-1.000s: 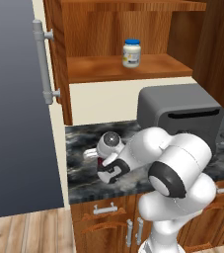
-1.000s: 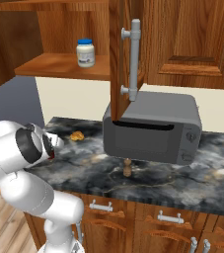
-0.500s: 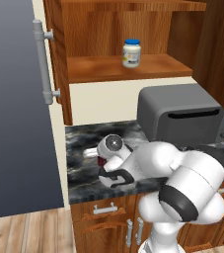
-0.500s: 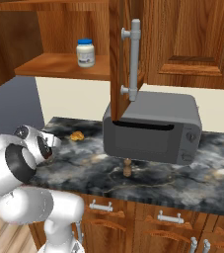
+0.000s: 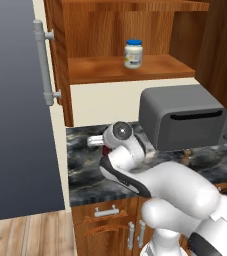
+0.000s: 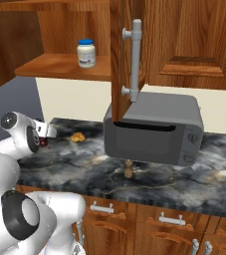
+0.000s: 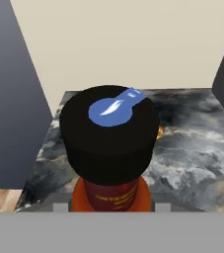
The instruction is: There are various items on the counter. Only move the condiments/shakers into the cabinet.
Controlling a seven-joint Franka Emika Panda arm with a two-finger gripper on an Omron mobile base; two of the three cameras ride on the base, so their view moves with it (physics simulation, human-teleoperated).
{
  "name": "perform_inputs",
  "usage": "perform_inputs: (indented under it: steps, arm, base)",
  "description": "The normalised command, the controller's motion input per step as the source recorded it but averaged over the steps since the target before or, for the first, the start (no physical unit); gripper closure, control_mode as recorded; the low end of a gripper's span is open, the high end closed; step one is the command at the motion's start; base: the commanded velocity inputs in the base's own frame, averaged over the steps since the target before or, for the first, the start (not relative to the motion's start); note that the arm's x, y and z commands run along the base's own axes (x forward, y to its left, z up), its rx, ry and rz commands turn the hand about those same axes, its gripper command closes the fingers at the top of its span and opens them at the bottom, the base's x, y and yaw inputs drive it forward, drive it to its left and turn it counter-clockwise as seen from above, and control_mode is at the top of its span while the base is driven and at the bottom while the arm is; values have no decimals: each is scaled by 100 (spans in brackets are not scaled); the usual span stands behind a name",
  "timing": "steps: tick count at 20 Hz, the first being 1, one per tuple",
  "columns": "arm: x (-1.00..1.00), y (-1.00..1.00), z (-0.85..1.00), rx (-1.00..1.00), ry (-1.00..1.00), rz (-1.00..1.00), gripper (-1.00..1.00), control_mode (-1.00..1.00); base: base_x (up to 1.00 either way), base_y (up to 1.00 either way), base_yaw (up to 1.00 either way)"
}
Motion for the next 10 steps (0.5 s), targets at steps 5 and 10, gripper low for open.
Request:
perform_inputs:
  steps: [5,10]
  arm:
    - [-46,0,100,0,0,-14,100,-100]
    - [-36,0,100,0,-2,-16,100,-100]
  base:
    - [0,0,0]
    - [0,0,0]
